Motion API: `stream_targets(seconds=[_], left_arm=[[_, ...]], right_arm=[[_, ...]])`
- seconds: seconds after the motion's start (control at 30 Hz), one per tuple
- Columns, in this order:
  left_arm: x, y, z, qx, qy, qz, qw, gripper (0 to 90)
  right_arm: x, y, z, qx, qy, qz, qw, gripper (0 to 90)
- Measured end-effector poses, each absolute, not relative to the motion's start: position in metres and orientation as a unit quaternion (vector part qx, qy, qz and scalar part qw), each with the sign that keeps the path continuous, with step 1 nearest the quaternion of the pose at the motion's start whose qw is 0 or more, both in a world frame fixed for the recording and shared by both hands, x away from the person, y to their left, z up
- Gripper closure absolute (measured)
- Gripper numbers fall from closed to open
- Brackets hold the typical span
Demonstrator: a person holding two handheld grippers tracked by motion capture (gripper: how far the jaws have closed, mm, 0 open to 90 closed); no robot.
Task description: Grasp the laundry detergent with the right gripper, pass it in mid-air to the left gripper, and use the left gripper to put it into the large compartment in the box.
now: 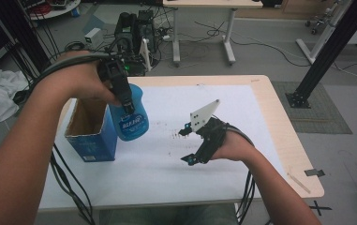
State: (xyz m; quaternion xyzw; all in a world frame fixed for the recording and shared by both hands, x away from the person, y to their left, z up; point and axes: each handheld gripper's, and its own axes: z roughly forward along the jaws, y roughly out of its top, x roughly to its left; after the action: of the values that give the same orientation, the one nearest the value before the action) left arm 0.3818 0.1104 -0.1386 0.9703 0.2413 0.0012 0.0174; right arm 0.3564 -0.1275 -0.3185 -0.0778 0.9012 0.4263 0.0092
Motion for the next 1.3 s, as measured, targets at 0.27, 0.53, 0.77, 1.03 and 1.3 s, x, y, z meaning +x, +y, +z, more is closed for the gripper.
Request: stream_targets(seconds=[0.27, 0.53, 0.77, 1.03, 1.3], left_arm=[[0.388, 0.136, -0.120, 0.961, 0.274, 0.005, 0.028, 37.5], [0.394, 0.170, -0.108, 0.951, 0.305, 0.011, 0.041, 37.5], [0.400, 0.196, -0.105, 0.949, 0.314, 0.013, 0.037, 37.5], [0.414, 0.217, -0.106, 0.946, 0.322, 0.004, 0.029, 37.5], [0.422, 0.232, -0.110, 0.938, 0.345, 0.003, 0.029, 37.5]], right_arm=[[0.350, -0.130, -0.318, -0.029, 0.919, 0.393, -0.015, 12.4], [0.351, -0.129, -0.319, -0.023, 0.918, 0.395, -0.015, 12.4], [0.353, -0.128, -0.320, -0.018, 0.921, 0.389, -0.018, 12.4], [0.355, -0.127, -0.320, -0.021, 0.920, 0.390, -0.015, 12.4], [0.356, -0.130, -0.319, -0.012, 0.924, 0.381, -0.016, 12.4]])
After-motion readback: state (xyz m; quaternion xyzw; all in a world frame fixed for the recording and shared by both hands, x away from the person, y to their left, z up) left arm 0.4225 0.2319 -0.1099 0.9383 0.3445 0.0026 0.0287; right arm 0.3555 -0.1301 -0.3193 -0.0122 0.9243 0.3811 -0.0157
